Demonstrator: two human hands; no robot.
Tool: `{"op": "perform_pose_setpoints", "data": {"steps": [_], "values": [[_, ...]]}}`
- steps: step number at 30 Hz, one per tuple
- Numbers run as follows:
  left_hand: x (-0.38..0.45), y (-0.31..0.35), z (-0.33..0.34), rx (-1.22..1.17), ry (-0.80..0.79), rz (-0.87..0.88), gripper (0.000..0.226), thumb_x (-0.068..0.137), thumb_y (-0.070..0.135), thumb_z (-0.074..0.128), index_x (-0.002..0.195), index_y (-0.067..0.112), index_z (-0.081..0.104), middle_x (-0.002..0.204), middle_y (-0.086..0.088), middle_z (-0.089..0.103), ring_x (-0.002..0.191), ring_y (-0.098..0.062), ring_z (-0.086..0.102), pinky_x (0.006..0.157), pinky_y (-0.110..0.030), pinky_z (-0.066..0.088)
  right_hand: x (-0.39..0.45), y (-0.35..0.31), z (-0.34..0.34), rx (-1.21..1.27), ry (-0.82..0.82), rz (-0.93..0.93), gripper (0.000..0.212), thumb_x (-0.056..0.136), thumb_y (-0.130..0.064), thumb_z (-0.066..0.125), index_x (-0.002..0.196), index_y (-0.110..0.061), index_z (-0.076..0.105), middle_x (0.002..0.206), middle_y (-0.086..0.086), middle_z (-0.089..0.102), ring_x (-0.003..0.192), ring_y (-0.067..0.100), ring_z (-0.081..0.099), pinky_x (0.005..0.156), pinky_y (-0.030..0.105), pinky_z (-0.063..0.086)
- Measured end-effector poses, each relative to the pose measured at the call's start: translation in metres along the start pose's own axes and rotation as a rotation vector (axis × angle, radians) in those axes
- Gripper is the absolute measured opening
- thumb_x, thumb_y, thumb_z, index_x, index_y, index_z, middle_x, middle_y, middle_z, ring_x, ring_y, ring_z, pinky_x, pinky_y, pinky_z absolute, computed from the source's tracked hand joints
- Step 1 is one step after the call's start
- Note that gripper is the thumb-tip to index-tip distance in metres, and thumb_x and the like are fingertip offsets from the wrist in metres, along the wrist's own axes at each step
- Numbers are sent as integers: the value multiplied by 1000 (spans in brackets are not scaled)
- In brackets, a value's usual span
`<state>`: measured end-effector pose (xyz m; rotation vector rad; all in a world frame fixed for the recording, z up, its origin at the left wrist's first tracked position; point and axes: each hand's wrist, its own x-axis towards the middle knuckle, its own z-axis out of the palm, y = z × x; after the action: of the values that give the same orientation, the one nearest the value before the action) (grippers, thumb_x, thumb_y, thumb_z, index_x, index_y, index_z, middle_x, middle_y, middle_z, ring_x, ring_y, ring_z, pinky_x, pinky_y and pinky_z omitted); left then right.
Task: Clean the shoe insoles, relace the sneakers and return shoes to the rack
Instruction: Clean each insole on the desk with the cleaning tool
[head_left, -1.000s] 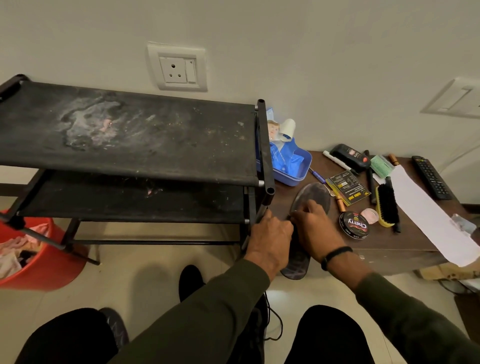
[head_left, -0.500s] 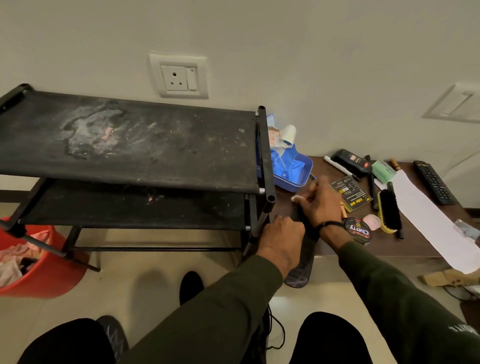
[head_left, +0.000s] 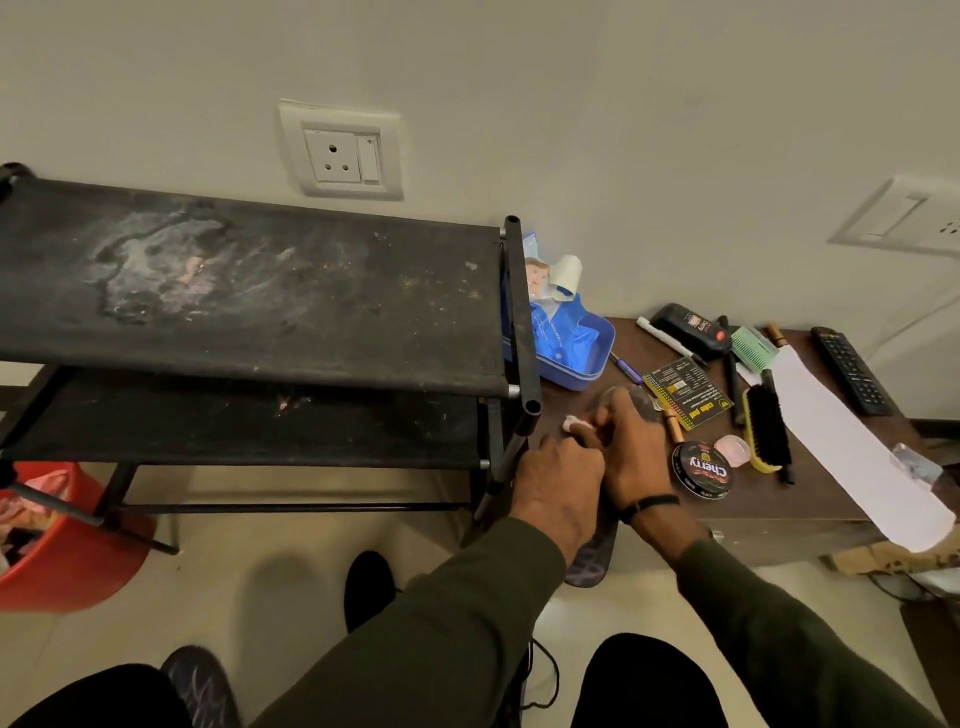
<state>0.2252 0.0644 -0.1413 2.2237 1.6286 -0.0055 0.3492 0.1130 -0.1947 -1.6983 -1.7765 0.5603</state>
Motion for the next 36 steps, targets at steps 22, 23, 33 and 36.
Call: {"op": "perform_pose_setpoints", "data": {"steps": [22,23,33,36], "values": [[0,-2,-11,34,-42,34,32,90,12,70,119,17,59,120,-12,60,109,-30,61,91,-42,51,44,14,-6,-343,-93,1,19,96,-15,59,105,-13,76,107,7,70,100,24,63,89,34,48],[1,-3,-10,33,-40,36,31,90,12,70,118,17,60,119,-12,61,109,-30,62,90,-42,51,35,11,-4,-355,-155,-91,17,97,-16,59,103,-14,75,107,0,66,102,18,59,90,30,45],[5,-3,-8,54,-55,56,31,91,22,72,119,18,58,114,-9,61,103,-26,62,85,-38,49,69,44,-33,-436,19,124,18,96,-12,60,103,-6,76,104,16,71,98,32,63,84,33,46],[7,-3,-7,55,-56,59,32,91,21,72,119,17,58,116,-10,61,105,-27,62,88,-39,50,40,39,-32,-457,-67,-48,18,96,-10,60,108,-8,74,107,13,65,98,27,60,81,30,41]]}}
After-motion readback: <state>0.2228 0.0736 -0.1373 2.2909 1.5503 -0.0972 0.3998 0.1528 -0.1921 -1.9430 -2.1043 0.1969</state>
